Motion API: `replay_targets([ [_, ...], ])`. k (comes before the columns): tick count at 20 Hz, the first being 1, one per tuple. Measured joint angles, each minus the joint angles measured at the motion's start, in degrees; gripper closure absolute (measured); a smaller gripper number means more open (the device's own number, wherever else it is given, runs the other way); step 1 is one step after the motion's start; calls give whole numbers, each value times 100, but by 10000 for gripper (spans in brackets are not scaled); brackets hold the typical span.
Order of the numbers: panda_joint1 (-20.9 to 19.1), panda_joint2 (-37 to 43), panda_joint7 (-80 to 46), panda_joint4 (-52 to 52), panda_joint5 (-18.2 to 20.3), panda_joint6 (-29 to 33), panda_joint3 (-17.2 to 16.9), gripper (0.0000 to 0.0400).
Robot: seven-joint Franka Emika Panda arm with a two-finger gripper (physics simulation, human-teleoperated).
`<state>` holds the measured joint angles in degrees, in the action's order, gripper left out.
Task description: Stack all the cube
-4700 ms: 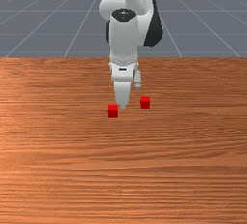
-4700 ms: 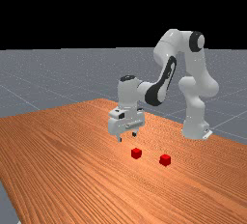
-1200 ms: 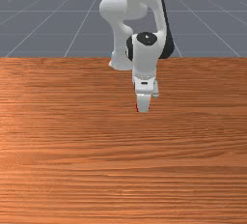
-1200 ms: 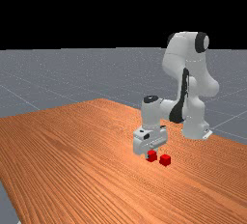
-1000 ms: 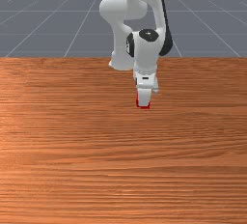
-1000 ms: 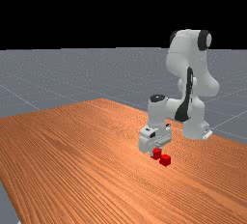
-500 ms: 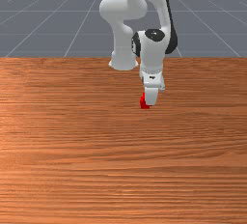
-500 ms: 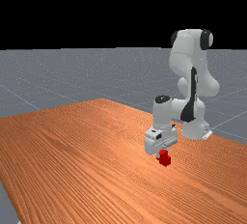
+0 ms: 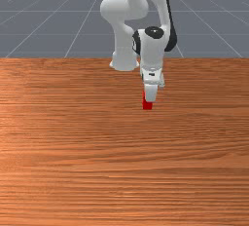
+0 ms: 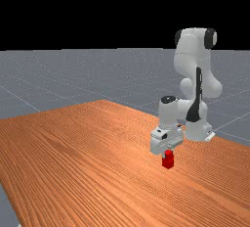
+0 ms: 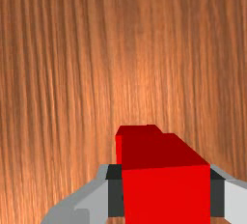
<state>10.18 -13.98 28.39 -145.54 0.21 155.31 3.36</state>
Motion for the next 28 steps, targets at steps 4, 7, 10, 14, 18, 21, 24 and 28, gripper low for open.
replay_targets([
  [4, 187, -158, -138, 235, 13, -198, 133, 209],
  [7, 160, -133, 7, 109, -99, 36, 86, 209],
  [10, 32, -67, 147, -6, -86, 84, 33, 210],
  [14, 126, -45, -161, -51, -39, 108, 37, 211],
  [18, 221, 92, -234, -281, -98, 202, 72, 206],
  [21, 193, 182, -82, -449, -60, 276, 117, 210],
  [24, -10, 250, 351, -560, -89, 318, 36, 210],
  [28, -222, 253, 457, -560, -25, 289, -99, 209],
])
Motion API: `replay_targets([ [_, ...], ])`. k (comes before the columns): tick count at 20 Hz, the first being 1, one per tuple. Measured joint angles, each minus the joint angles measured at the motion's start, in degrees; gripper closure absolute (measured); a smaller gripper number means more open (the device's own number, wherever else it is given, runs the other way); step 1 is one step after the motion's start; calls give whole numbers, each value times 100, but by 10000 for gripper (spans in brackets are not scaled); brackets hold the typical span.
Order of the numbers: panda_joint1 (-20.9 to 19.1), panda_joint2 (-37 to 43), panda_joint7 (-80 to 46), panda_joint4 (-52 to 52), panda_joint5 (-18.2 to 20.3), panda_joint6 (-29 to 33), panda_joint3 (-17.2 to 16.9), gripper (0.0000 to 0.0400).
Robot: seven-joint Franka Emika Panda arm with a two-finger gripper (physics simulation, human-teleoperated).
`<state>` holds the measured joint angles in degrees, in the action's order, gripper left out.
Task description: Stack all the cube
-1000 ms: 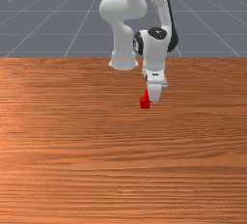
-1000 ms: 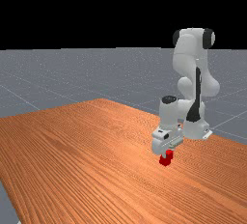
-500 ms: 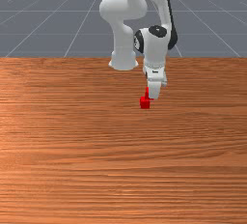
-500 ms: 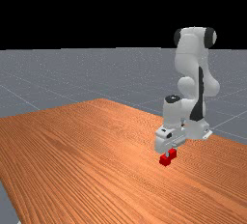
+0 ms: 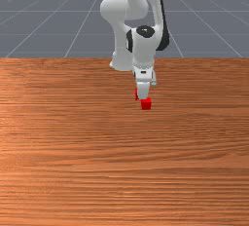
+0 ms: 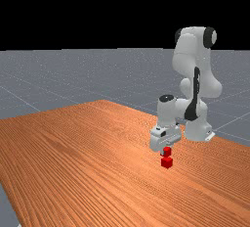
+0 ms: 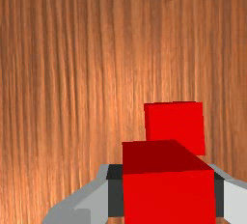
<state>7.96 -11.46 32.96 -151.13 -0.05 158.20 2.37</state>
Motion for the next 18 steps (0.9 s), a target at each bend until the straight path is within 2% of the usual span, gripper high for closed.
replay_targets([
  [3, -6, -192, -91, 342, 23, -146, -35, 210],
  [8, 248, -269, -467, 477, 8, -194, 80, 200],
  [9, 262, -274, -420, 484, -11, -198, 97, 200],
  [10, 343, -272, -566, 491, -186, -232, 9, 201],
  [14, 266, -246, -463, 446, -216, -218, -46, 206],
  [15, 178, -267, -291, 470, -50, -242, 33, 206],
  [18, 222, -273, -414, 473, -54, -177, 31, 207],
])
